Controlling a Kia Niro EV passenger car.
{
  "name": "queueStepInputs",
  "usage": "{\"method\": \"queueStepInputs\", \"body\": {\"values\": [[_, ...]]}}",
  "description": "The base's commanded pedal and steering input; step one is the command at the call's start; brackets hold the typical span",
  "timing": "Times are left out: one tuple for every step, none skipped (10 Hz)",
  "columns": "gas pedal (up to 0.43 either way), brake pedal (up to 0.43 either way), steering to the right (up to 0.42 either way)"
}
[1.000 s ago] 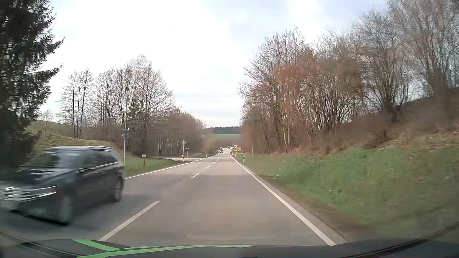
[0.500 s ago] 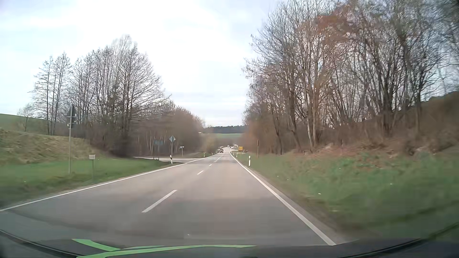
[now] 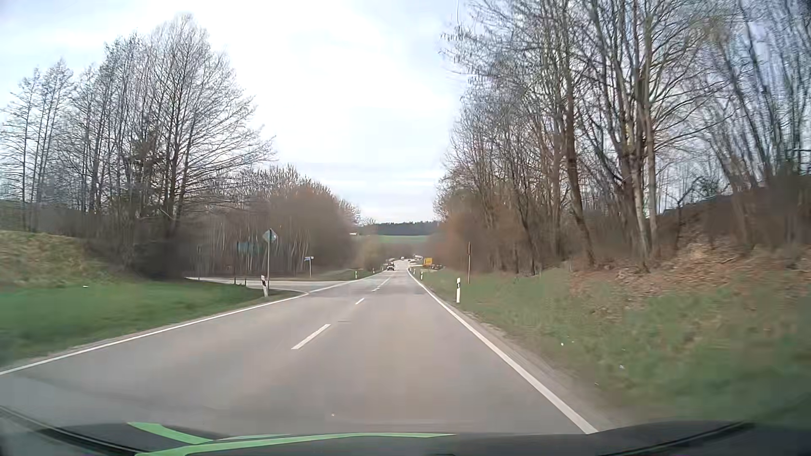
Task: Follow the waypoints while adhering to traffic rules and regulations
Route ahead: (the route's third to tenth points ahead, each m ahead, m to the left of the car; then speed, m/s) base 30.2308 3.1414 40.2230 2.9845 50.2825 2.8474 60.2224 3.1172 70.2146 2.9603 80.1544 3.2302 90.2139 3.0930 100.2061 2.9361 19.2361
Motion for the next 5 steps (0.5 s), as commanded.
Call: {"method": "queueStepInputs", "body": {"values": [[0.000,0.000,0.003],[0.000,0.000,0.003],[0.000,0.000,0.004],[0.000,0.000,0.004],[0.000,0.000,0.004]]}}
